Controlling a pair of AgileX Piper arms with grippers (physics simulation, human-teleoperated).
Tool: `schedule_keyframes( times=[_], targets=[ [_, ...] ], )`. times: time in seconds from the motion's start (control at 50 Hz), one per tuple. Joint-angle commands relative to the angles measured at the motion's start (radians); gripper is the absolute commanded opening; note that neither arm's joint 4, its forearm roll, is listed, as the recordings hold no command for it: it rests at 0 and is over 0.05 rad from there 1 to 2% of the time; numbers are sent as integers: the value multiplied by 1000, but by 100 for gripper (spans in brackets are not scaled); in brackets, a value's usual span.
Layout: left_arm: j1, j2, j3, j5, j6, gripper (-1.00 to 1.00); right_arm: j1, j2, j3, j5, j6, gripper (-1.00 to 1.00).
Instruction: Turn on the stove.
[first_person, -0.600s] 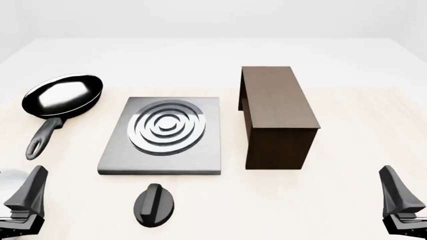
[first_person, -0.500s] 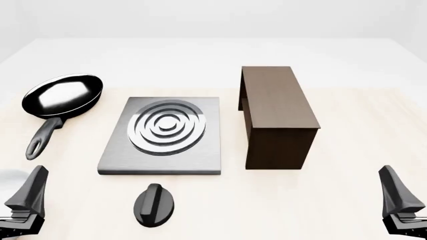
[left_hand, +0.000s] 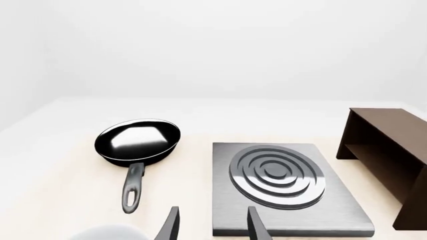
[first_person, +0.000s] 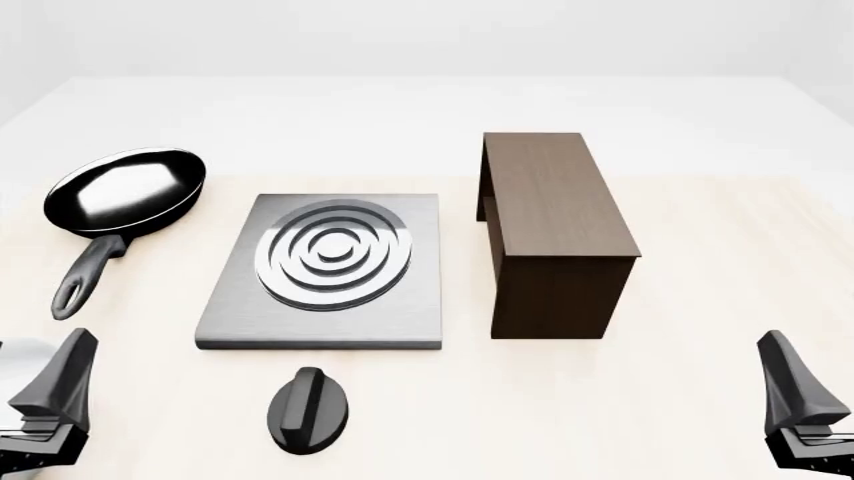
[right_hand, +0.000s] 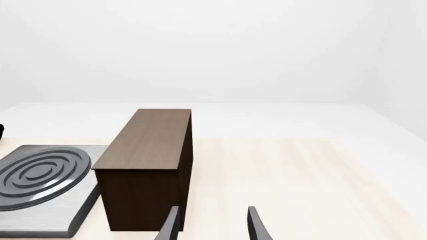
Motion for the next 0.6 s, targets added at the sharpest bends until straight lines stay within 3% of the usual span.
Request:
schedule_keyframes(
  times=[0.02, 0.22, 0.4, 0.5, 0.6],
  targets=[
    [10, 51, -35, 12, 3, 100, 0, 0, 0, 0, -1, 100],
    [-66, 161, -115, 93, -7, 100, 0, 0, 0, 0, 2, 100],
    [-86, 186, -241, 235, 12, 100, 0, 0, 0, 0, 1, 100],
    [-93, 235, -278, 268, 35, 100, 0, 0, 0, 0, 3, 100],
    [-73, 286, -295, 292, 116, 100, 0, 1, 0, 0, 4, 100]
  ],
)
